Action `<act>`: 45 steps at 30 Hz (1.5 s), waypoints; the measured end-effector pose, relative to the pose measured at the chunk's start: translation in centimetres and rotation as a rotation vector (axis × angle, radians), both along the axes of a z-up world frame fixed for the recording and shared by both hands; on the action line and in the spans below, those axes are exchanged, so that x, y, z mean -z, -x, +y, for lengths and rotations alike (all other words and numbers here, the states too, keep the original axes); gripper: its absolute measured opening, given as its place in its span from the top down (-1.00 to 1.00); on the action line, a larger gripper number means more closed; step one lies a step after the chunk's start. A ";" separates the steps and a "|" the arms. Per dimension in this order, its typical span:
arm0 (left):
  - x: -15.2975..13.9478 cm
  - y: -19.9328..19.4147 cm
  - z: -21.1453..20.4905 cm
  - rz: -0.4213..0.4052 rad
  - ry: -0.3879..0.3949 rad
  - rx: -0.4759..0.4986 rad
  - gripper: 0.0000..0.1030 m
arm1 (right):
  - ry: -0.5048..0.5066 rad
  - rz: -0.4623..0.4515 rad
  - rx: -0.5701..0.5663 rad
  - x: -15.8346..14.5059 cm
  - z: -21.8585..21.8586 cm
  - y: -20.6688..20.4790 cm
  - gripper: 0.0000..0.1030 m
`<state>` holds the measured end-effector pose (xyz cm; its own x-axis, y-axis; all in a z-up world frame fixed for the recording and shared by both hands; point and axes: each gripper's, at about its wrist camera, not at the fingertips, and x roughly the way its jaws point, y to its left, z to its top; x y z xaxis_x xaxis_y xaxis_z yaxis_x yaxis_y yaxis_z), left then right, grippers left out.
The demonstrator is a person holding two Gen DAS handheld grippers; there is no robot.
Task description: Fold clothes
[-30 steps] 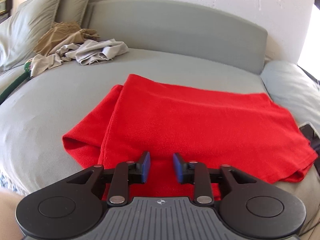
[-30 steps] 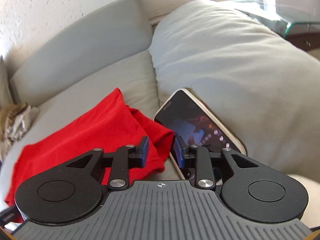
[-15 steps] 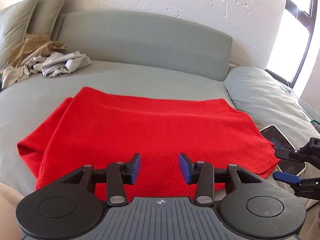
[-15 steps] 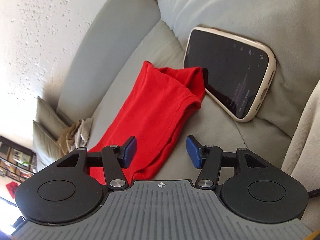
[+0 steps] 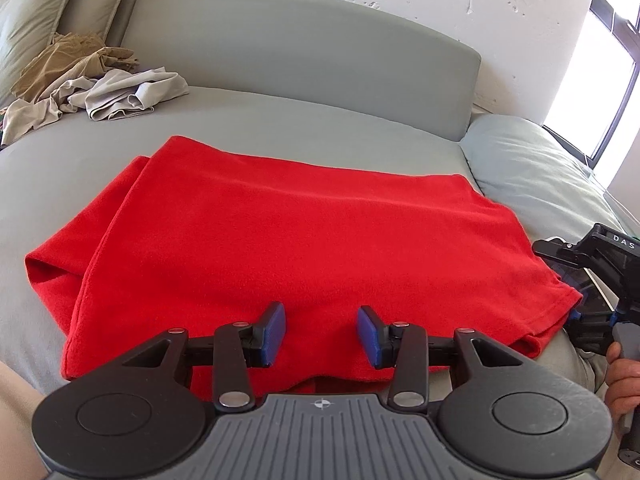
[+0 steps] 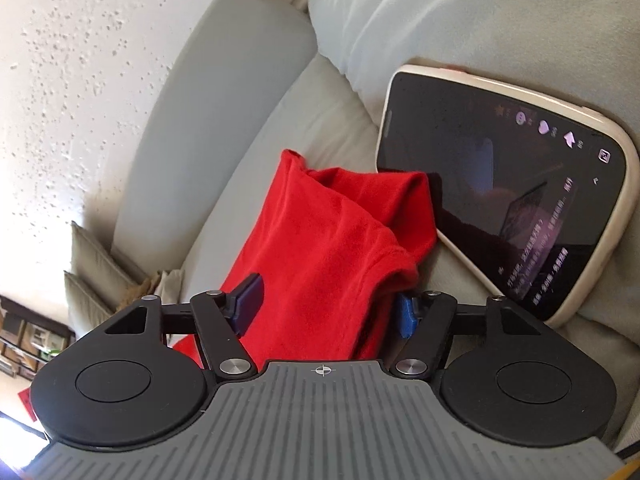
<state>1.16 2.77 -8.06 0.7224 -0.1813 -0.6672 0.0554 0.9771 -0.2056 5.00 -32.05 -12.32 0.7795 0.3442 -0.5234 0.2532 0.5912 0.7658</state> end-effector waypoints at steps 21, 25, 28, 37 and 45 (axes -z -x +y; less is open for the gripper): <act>-0.9 -1.0 2.7 0.042 0.127 0.027 0.20 | 0.526 0.064 -0.036 -3.9 4.4 -5.4 0.82; -4.1 -1.0 6.7 -0.032 0.171 -0.034 0.13 | 0.806 0.048 -0.104 -7.9 9.7 -6.2 0.85; -5.9 -1.9 11.7 -0.077 0.229 -0.123 0.08 | 1.013 -0.069 -0.198 -10.3 15.5 -6.0 0.86; -2.0 -2.4 23.4 -0.058 0.549 -0.405 0.11 | 1.241 -0.488 -0.615 -9.6 34.1 0.5 0.86; -1.1 -2.2 25.2 -0.040 0.578 -0.466 0.11 | 1.279 -0.450 -0.792 -4.9 38.7 3.7 0.86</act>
